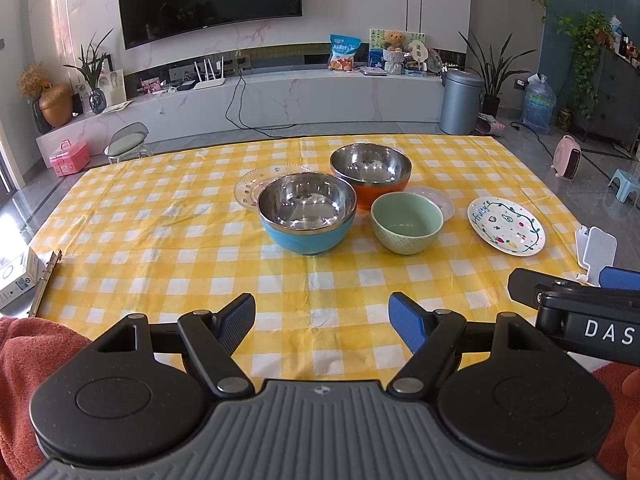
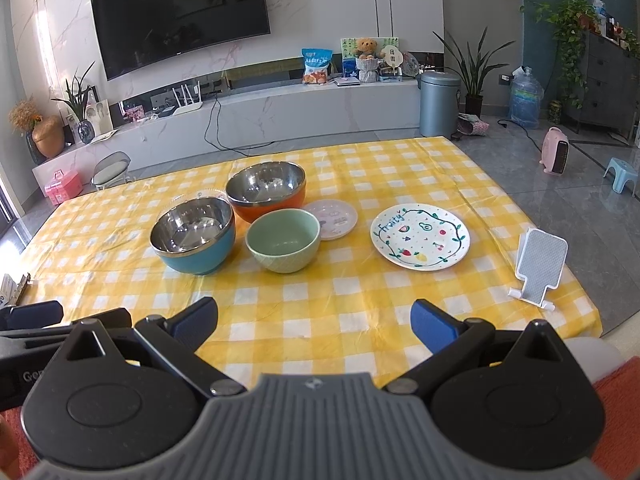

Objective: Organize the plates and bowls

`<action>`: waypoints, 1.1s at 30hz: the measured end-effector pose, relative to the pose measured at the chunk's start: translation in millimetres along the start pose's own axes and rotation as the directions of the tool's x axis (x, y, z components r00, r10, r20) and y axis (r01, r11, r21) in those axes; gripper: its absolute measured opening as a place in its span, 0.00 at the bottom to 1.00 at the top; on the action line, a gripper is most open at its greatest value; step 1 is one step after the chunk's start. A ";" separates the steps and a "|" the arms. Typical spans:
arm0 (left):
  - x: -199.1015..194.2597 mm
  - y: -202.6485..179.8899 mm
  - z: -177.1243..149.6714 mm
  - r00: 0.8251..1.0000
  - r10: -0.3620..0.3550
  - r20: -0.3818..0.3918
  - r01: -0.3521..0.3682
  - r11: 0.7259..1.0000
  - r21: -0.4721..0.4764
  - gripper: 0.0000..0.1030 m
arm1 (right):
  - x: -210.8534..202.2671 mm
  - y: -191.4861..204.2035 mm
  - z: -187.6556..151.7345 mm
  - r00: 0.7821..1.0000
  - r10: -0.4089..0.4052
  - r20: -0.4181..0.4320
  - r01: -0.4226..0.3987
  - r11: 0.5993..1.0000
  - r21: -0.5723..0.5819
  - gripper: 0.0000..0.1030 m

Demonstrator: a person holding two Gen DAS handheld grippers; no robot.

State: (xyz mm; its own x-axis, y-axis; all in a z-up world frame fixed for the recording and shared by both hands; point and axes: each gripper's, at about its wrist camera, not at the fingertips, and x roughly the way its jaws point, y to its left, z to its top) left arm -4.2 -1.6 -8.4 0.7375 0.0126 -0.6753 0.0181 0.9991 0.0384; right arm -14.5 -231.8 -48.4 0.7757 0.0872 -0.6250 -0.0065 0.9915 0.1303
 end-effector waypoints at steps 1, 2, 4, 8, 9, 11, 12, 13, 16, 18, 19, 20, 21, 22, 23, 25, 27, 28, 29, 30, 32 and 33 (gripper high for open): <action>0.0 -0.1 -0.6 1.000 -0.001 -0.001 0.001 1.000 0.001 0.87 | -0.3 0.1 -0.4 1.000 0.000 -0.001 0.000 1.000 0.000 0.98; 0.1 -0.1 -0.6 1.000 -0.001 -0.001 0.001 1.000 0.000 0.87 | -0.2 0.1 -0.7 1.000 0.001 -0.002 -0.001 1.000 0.000 0.98; 0.1 -0.2 -0.1 1.000 0.001 -0.001 -0.001 1.000 -0.001 0.87 | -0.1 0.7 -1.9 1.000 0.002 -0.004 -0.002 1.000 -0.001 0.98; 0.2 -0.3 -0.2 1.000 0.001 -0.002 -0.001 1.000 0.000 0.87 | 5.1 4.1 -5.6 1.000 0.002 -0.008 -0.002 1.000 -0.003 0.98; 0.2 -0.4 -0.6 1.000 0.001 -0.002 -0.001 1.000 0.001 0.87 | 4.9 4.1 -6.2 1.000 0.002 -0.009 -0.002 1.000 -0.002 0.98; 0.3 -0.2 -0.2 1.000 0.001 -0.002 -0.001 1.000 0.000 0.87 | 4.5 3.6 -5.8 1.000 0.003 -0.009 -0.003 1.000 -0.002 0.98; 0.3 -0.2 -0.3 1.000 0.000 -0.002 0.000 1.000 0.000 0.87 | 4.4 3.5 -5.7 1.000 0.003 -0.009 -0.003 1.000 -0.002 0.98; 0.3 -0.4 -0.7 1.000 0.000 -0.003 0.000 1.000 0.000 0.87 | 4.2 3.7 -6.4 1.000 0.003 -0.009 -0.003 1.000 -0.003 0.98; 0.3 -0.9 -1.1 1.000 0.001 -0.003 -0.001 1.000 0.004 0.87 | 4.7 2.1 -3.7 1.000 0.004 -0.011 -0.004 1.000 -0.004 0.98; 0.4 -1.2 -1.1 1.000 0.000 -0.003 0.000 1.000 0.005 0.87 | 4.8 2.1 -3.6 1.000 0.004 -0.011 -0.004 1.000 -0.003 0.98; 0.5 -1.2 -1.5 1.000 0.000 -0.004 0.000 1.000 0.004 0.87 | 4.8 2.2 -3.8 1.000 0.003 -0.012 -0.004 1.000 -0.003 0.98; 0.4 -1.3 -1.2 1.000 0.001 -0.004 -0.001 1.000 0.004 0.87 | 5.3 1.6 -3.5 1.000 0.003 -0.013 -0.003 1.000 -0.005 0.98; 0.2 -1.3 -1.3 1.000 -0.001 -0.002 0.001 1.000 0.004 0.87 | 5.6 1.5 -3.7 1.000 0.002 -0.015 -0.002 1.000 -0.007 0.98; 0.2 -1.2 -1.0 1.000 -0.003 0.001 0.003 1.000 0.004 0.87 | 5.6 1.9 -3.5 1.000 0.001 -0.015 -0.001 1.000 -0.012 0.98; 0.0 -1.1 -0.5 1.000 -0.006 0.004 0.006 1.000 0.003 0.87 | 5.0 2.0 -3.8 1.000 -0.002 -0.010 0.002 1.000 -0.014 0.98; -0.3 -0.1 0.6 1.000 -0.005 0.014 0.005 1.000 0.003 0.87 | 2.7 2.3 -3.2 1.000 -0.008 0.014 0.008 1.000 -0.014 0.97; 0.7 2.9 4.0 1.000 0.000 0.025 0.000 1.000 -0.006 0.86 | 1.2 2.0 -2.4 0.999 -0.001 0.033 0.001 1.000 -0.013 0.97; 1.2 4.5 5.5 1.000 0.003 0.031 -0.002 1.000 -0.013 0.85 | 2.1 1.4 -1.0 0.999 0.004 0.037 -0.004 1.000 -0.010 0.97; 2.3 7.3 8.2 0.999 0.002 0.037 -0.002 1.000 -0.022 0.83 | 2.8 0.8 -0.3 0.999 0.010 0.041 -0.010 1.000 -0.007 0.97; 3.3 9.8 10.5 0.999 -0.002 0.043 0.004 0.999 -0.032 0.82 | 4.2 0.5 1.1 0.999 0.019 0.044 -0.018 1.000 -0.006 0.97; 5.7 14.5 14.8 0.999 -0.023 0.049 0.025 0.998 -0.052 0.80 | 7.3 2.1 5.1 0.999 0.029 0.046 -0.029 1.000 -0.006 0.97; 6.9 16.9 17.0 0.998 -0.038 0.050 0.041 0.997 -0.064 0.80 | 9.3 3.9 7.0 0.999 0.028 0.046 -0.028 1.000 -0.010 0.97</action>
State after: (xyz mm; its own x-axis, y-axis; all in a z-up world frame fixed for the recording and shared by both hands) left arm 12.7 14.7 0.1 0.7689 -0.0276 -0.6387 0.0051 0.9993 -0.0370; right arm -2.8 -227.8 -48.3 0.8036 0.1106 -0.5848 -0.0343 0.9896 0.1400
